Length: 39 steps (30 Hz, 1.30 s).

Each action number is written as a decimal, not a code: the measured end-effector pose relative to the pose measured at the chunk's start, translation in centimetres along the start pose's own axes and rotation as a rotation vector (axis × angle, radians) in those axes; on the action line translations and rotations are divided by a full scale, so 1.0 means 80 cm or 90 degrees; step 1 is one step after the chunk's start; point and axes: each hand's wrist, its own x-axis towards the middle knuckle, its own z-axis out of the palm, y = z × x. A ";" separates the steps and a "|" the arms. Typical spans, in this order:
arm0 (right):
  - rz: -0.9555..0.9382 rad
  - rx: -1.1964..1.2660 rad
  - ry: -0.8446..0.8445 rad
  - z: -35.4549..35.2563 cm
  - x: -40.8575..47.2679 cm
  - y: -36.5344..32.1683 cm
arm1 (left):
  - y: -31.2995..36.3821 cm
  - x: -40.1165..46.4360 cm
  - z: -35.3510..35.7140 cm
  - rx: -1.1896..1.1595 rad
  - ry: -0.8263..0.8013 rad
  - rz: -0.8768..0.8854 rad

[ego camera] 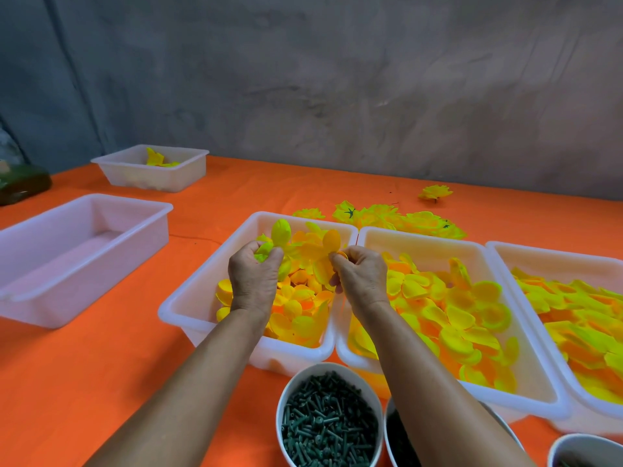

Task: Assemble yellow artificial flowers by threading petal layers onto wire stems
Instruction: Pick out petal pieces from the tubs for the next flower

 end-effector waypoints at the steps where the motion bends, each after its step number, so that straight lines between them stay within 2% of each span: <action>1: 0.003 -0.003 0.001 0.001 0.000 0.000 | 0.000 0.000 0.001 0.002 0.002 0.001; 4: 0.020 -0.003 0.025 0.001 0.001 0.001 | 0.000 0.001 0.000 -0.003 0.021 -0.007; 7: 0.048 0.039 0.052 -0.004 0.003 0.002 | -0.004 0.008 -0.009 -0.084 0.107 -0.092; 11: -0.021 -0.006 -0.031 -0.002 0.000 0.004 | 0.000 0.006 -0.009 -0.082 0.075 -0.106; 14: -0.071 -0.042 -0.093 0.001 -0.002 0.005 | 0.005 0.001 -0.006 -0.138 0.049 -0.102; 17: -0.103 -0.090 -0.134 0.003 -0.003 0.008 | 0.007 -0.002 -0.006 -0.156 0.060 -0.096; 19: -0.138 -0.176 -0.162 0.005 -0.006 0.008 | 0.008 0.000 -0.007 -0.161 0.066 -0.099; 23: -0.234 -0.498 -0.187 0.009 -0.011 0.008 | 0.004 0.004 -0.004 -0.137 0.056 -0.085; 25: -0.237 -0.526 -0.180 0.010 -0.011 0.009 | 0.001 0.004 -0.004 -0.109 0.044 -0.066; 32: -0.206 -0.450 -0.181 0.008 -0.011 0.007 | -0.002 -0.001 -0.005 0.052 0.051 0.035; 34: -0.166 -0.349 -0.212 0.005 -0.011 0.003 | 0.002 -0.004 -0.003 0.109 0.048 0.082; 36: -0.104 -0.168 -0.254 -0.002 -0.012 -0.007 | 0.005 -0.009 0.000 0.151 0.018 0.170; 39: -0.022 -0.021 -0.225 -0.010 -0.013 -0.021 | 0.007 -0.015 0.005 0.186 -0.084 0.270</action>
